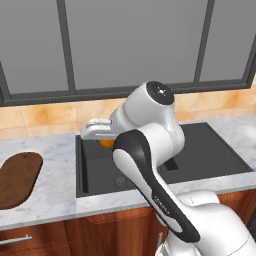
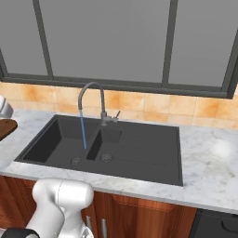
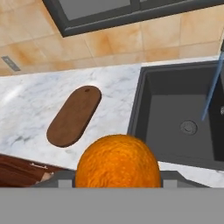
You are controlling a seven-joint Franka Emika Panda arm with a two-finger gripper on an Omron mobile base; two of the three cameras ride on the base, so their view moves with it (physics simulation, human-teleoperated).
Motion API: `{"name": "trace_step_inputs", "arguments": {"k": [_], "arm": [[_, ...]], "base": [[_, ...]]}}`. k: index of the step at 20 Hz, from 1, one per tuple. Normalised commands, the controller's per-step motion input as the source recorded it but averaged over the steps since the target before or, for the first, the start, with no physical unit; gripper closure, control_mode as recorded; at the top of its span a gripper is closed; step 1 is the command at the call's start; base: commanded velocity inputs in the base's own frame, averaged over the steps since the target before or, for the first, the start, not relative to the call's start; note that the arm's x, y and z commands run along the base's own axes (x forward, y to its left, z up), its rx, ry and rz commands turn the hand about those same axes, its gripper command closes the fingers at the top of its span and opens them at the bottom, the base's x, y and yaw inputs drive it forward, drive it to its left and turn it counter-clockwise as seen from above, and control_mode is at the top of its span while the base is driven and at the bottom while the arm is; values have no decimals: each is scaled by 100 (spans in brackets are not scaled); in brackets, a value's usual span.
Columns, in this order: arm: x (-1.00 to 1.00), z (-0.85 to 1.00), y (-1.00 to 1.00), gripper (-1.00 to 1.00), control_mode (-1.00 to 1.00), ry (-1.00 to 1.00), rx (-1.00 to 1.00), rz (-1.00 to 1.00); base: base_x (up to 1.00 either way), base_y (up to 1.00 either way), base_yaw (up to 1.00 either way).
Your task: Pick the tangerine from the sink and place it on the cutting board to airdry. Then turn off the sink faucet.
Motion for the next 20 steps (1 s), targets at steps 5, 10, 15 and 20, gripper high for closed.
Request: {"name": "trace_step_inputs", "arguments": {"k": [5, 10, 15, 20], "arm": [[0, 0, 43, 100, -100, -1, 0, 13], [0, -2, 49, 100, -100, 0, 0, 15], [0, -20, 52, 100, -100, -1, -4, 11], [0, -15, 28, 100, -100, -6, -7, 3]], "base": [[0, 0, 0], [0, 0, 0], [0, 0, 0], [0, 0, 0]]}}
